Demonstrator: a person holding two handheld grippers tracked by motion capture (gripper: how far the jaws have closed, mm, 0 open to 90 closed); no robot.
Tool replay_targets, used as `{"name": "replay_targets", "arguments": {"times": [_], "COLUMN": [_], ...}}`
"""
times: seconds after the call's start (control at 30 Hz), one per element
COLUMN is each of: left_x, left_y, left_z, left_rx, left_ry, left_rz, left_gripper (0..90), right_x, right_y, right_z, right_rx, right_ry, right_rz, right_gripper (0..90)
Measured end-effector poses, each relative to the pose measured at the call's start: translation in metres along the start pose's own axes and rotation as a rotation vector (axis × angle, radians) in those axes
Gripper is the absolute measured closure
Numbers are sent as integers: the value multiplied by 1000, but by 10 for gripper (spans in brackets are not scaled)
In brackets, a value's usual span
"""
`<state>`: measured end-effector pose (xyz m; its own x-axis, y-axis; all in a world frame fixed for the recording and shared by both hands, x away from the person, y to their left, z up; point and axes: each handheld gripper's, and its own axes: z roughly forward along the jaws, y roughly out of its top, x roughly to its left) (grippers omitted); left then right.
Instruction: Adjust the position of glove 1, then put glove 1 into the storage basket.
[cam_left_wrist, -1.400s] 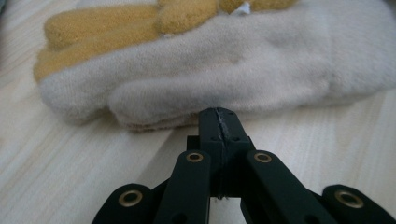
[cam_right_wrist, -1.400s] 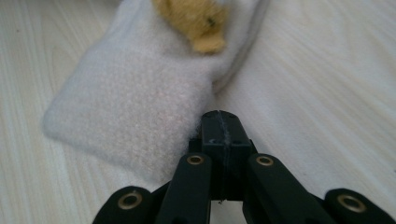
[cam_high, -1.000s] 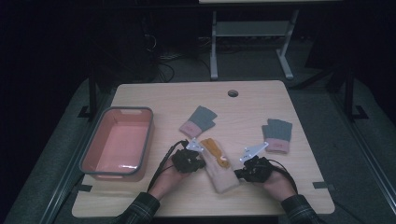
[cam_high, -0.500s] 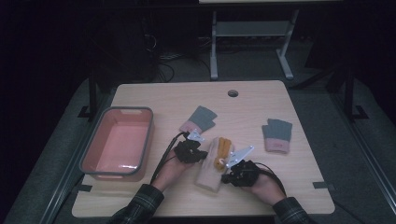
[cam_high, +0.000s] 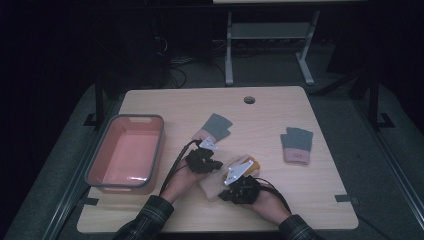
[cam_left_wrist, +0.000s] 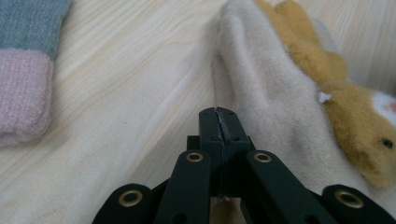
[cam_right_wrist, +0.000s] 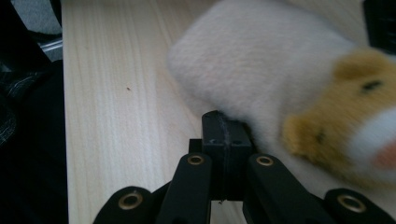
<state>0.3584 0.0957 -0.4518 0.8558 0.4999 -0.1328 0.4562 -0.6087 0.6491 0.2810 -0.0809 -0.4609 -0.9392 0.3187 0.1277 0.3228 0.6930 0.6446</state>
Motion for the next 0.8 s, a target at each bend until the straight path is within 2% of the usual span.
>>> {"name": "replay_targets", "arguments": {"times": [0.1,0.3,0.4,0.47,0.5,0.57,0.63,0.73,0.8], "left_x": [-1,-1,-1,-1,-1,1,1,2,2], "left_y": [0,0,0,-1,-1,-2,-3,-4,-4], "left_z": [0,-2,-5,-8,-8,-12,-15,-20,-23], "left_rx": [0,2,-17,-15,-23,-5,-18,-10,-14], "left_ry": [1,0,3,1,-1,-1,3,18,23], "left_rz": [3,3,-10,-20,-30,-21,-30,-10,-13], "left_gripper": [895,894,893,850,823,758,704,608,541], "right_x": [2,2,1,-1,0,-2,-3,-8,-12], "right_y": [1,-2,-4,-7,-8,-12,-17,-26,-33], "right_z": [2,-5,-13,-18,-21,-26,-32,-40,-45], "right_rx": [6,-7,-22,-35,-42,-49,-57,-58,-50], "right_ry": [-2,-12,-22,-31,-30,-37,-61,-89,-103], "right_rz": [-29,-12,14,29,64,80,92,118,144], "right_gripper": [900,900,890,803,776,727,676,574,512]}}
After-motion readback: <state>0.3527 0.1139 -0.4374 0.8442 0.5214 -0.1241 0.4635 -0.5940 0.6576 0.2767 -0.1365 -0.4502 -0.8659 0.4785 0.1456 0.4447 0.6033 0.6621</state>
